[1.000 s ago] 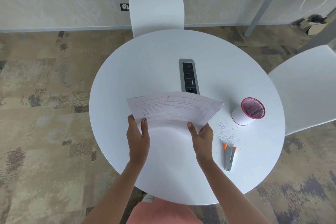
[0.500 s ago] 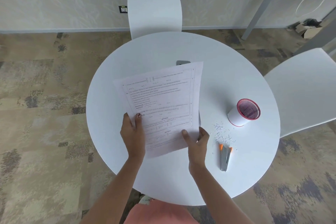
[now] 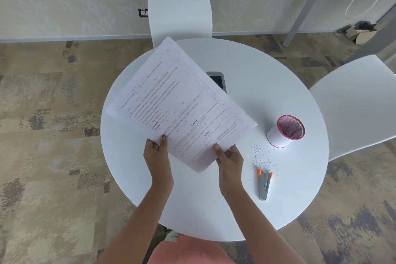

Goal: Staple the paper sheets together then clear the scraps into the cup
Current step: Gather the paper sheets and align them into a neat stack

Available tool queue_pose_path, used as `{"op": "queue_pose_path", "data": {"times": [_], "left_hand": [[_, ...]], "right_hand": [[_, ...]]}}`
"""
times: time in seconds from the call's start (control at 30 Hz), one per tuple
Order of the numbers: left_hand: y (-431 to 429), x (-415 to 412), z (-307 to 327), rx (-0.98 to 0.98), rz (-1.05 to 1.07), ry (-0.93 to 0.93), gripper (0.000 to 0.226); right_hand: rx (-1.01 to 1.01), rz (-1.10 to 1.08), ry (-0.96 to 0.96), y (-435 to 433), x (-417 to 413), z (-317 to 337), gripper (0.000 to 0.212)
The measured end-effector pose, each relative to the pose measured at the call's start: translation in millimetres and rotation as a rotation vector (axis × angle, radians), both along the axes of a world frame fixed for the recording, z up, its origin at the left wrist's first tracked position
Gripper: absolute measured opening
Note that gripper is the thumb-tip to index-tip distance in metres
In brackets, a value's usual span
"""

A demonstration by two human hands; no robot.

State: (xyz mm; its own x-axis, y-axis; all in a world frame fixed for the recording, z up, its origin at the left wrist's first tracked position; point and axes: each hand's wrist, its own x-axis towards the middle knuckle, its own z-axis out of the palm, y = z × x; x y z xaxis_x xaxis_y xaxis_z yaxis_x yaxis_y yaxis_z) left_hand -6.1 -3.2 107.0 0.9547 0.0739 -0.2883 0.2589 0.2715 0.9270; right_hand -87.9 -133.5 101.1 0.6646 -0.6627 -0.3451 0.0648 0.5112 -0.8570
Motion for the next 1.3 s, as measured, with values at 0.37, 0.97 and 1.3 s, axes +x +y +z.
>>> {"op": "queue_pose_path", "data": {"times": [0.37, 0.97, 1.3], "left_hand": [[53, 40, 11, 0.061, 0.004, -0.127, 0.023], [46, 15, -11, 0.370, -0.217, -0.263, 0.025], [45, 5, -20, 0.415, -0.172, -0.213, 0.026]], "right_hand": [[-0.437, -0.077, 0.052, -52, -12, 27, 0.036], [-0.482, 0.080, 0.245, -44, -29, -16, 0.026], [-0.402, 0.020, 0.269, -43, -28, -25, 0.017]]}}
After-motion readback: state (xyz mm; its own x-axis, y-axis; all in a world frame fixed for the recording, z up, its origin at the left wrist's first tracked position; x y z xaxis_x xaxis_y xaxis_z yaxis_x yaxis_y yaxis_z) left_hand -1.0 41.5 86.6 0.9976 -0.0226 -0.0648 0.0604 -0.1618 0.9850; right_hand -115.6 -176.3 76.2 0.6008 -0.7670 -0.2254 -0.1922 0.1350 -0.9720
